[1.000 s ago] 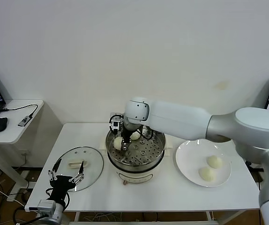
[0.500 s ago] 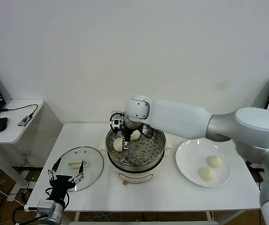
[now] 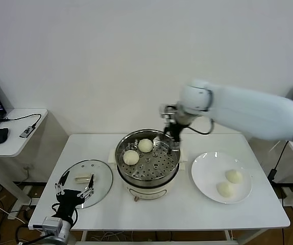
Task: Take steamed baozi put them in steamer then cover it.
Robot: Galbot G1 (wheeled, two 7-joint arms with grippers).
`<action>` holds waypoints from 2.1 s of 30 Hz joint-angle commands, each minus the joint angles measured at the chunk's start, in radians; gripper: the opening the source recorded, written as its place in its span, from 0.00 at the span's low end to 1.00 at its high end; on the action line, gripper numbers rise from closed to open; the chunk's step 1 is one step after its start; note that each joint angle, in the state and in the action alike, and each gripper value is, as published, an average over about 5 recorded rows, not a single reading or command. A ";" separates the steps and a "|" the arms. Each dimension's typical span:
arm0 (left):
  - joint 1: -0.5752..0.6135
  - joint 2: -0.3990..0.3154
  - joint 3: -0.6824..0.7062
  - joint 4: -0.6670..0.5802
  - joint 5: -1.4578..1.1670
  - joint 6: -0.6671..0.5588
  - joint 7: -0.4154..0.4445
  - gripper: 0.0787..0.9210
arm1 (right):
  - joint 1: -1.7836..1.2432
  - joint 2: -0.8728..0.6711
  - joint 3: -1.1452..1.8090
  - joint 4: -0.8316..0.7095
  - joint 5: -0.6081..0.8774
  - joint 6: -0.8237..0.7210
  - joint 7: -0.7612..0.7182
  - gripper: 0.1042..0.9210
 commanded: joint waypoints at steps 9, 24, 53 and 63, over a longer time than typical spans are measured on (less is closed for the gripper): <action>0.008 0.007 0.000 0.001 0.004 0.003 0.002 0.88 | -0.515 -0.520 0.376 0.135 -0.413 0.273 -0.089 0.88; 0.017 0.000 -0.014 0.001 0.007 0.003 0.002 0.88 | -0.798 -0.421 0.531 0.004 -0.548 0.285 0.022 0.88; 0.023 0.000 -0.026 -0.007 0.015 0.005 0.006 0.88 | -0.908 -0.250 0.627 -0.144 -0.556 0.260 0.083 0.77; 0.022 0.001 -0.019 -0.006 0.018 0.005 0.006 0.88 | -0.874 -0.272 0.622 -0.130 -0.540 0.253 0.062 0.61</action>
